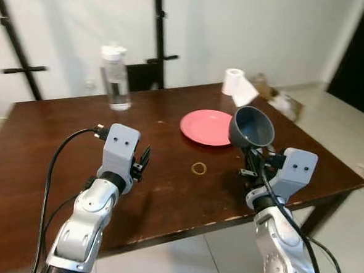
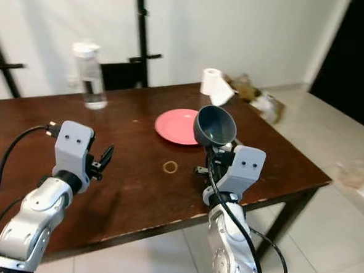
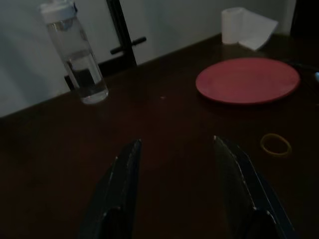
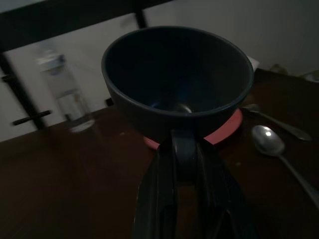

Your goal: Setting the table

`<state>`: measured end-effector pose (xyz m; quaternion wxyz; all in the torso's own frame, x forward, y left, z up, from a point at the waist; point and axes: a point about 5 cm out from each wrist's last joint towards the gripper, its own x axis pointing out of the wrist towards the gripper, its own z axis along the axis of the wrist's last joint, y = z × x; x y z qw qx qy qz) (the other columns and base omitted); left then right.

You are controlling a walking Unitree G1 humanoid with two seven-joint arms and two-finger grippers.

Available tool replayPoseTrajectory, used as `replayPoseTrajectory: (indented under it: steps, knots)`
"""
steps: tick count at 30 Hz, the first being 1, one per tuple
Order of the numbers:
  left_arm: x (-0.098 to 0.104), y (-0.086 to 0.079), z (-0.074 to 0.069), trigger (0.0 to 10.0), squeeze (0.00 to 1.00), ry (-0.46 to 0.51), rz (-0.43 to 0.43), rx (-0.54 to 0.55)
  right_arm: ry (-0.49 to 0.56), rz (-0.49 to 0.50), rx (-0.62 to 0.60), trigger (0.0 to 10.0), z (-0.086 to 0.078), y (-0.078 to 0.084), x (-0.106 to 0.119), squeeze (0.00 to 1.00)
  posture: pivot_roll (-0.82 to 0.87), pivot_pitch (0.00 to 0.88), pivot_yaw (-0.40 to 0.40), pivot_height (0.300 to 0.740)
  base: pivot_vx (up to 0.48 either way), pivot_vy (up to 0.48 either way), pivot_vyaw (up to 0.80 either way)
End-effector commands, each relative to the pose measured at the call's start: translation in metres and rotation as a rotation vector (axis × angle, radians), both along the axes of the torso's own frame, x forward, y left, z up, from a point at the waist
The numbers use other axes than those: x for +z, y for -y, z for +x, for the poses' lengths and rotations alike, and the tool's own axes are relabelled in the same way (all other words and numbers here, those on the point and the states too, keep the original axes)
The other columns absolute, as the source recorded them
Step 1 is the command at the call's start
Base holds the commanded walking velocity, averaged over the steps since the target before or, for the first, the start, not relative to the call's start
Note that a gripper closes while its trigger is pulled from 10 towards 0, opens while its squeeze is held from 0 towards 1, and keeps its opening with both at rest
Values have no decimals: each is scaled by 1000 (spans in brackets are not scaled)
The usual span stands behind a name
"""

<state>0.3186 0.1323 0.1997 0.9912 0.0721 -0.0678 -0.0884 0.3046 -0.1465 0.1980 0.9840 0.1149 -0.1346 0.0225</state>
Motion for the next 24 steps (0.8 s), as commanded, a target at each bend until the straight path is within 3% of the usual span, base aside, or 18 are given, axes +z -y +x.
replayPoseTrajectory:
  steps: [1, 24]
  knots:
    - [-1, 0, 1, 10000, 0, -5, 14, 1, 9, 4, -9, 10000, -2, 2, -1, 0, 67, 18, 105, 740, -330, 0, 0]
    - [2, 1, 3, 10000, 0, 0, 14, -10, 12, 9, -24, 10000, -2, 4, -2, 0, 61, 33, 109, 740, -336, 0, 0]
